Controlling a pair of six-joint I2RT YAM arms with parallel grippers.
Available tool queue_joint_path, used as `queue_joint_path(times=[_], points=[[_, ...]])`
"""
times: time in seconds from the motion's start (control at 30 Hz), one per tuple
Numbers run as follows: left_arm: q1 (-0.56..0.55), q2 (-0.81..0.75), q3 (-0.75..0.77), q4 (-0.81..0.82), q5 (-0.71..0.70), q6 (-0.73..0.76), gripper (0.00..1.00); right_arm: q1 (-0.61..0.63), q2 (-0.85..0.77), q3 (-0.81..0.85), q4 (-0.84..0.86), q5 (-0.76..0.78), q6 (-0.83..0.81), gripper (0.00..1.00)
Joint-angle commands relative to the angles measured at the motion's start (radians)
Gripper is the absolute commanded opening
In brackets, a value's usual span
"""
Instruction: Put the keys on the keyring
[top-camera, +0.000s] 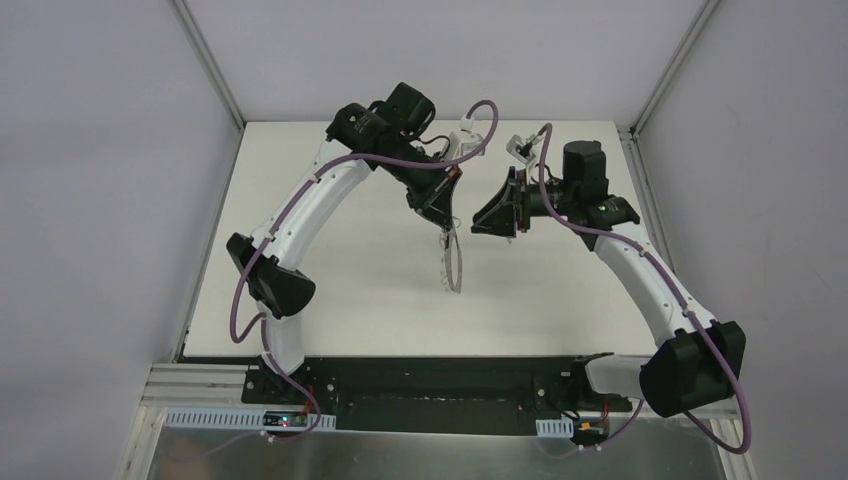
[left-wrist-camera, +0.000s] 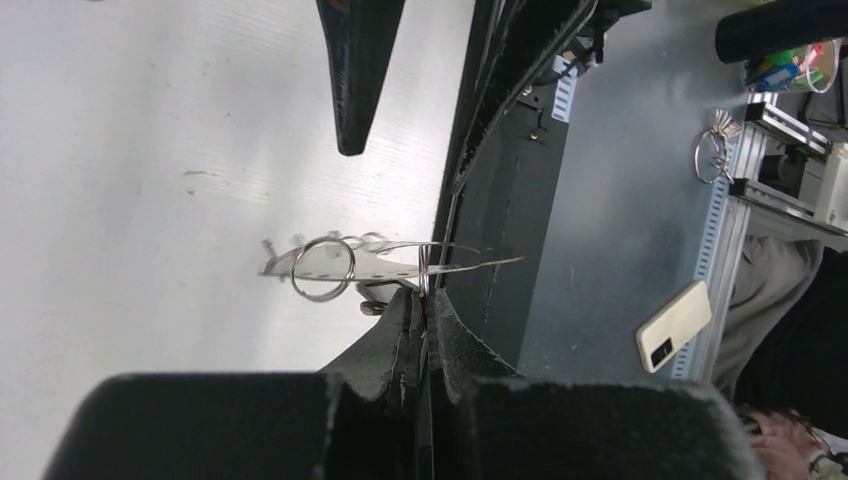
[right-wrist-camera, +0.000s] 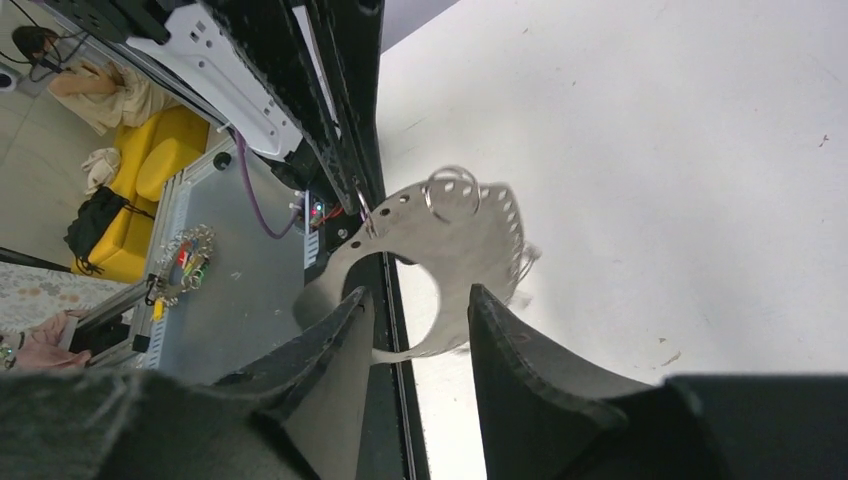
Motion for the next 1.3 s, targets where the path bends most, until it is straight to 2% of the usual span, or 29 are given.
queue_joint_path(times=[0.0, 0.33, 0.7, 0.9, 1.13, 1.27], points=[[-0.015, -0.035, -0.012, -0.042, 0.065, -0.004, 0.0, -0.008, -0.022, 0.033, 0.146, -0.059, 0.069, 0.43], [-0.03, -0.039, -0.048, -0.01, 0.104, -0.038, 0.0, 0.018, 0.013, -0.077, 0.558, -0.14, 0.484, 0.43], [-0.03, -0.031, -0.044, -0.003, 0.108, -0.043, 0.0, 0.063, 0.044, -0.103, 0.583, -0.15, 0.491, 0.31], [-0.03, -0.034, -0.042, -0.004, 0.099, -0.04, 0.0, 0.071, 0.045, -0.115, 0.583, -0.162, 0.488, 0.21], [-0.028, -0.033, -0.044, -0.003, 0.093, -0.041, 0.0, 0.072, 0.038, -0.133, 0.583, -0.168, 0.486, 0.2], [-0.028, -0.03, -0.041, 0.001, 0.093, -0.044, 0.0, 0.077, 0.04, -0.132, 0.582, -0.17, 0.486, 0.16]])
